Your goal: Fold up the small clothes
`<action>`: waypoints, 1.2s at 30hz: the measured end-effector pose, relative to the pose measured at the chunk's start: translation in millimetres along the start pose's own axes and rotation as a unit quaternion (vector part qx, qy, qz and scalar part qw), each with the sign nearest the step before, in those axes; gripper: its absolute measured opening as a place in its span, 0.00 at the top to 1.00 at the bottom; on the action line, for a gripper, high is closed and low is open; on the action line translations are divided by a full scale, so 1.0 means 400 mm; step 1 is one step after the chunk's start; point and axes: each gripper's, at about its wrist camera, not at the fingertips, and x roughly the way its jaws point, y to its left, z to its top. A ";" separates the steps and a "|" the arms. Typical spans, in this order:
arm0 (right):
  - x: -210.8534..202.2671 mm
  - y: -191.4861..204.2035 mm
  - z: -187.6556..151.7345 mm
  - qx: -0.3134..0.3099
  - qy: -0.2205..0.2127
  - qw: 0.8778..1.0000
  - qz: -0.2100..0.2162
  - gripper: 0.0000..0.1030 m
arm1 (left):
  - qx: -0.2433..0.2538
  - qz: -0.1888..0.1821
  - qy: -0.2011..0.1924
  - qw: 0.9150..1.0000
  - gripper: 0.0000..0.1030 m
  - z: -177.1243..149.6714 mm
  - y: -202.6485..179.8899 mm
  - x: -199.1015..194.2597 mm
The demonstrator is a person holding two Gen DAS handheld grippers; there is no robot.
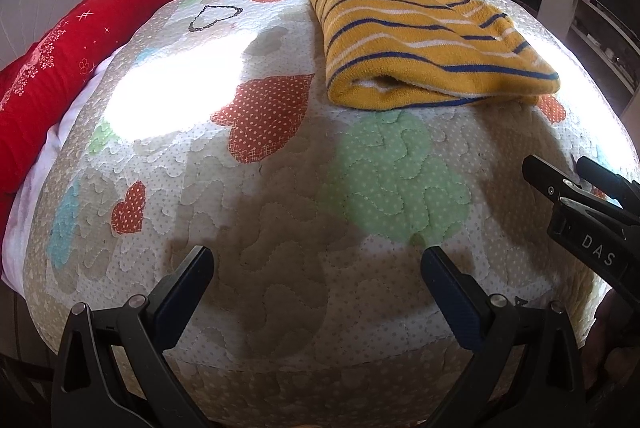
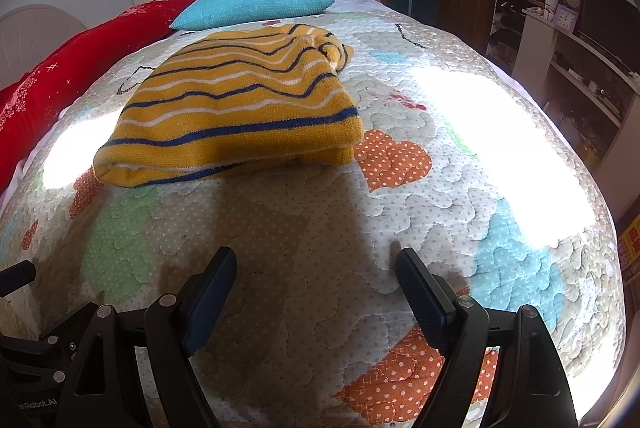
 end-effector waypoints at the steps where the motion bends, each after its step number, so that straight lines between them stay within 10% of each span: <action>1: -0.001 -0.001 0.000 0.001 -0.001 1.000 0.000 0.17 | 0.000 0.000 0.000 1.000 0.00 0.000 0.000 0.000; 36: -0.005 0.025 0.041 -0.019 -0.024 1.000 0.000 0.14 | -0.030 -0.021 0.000 0.999 0.00 0.009 0.043 0.014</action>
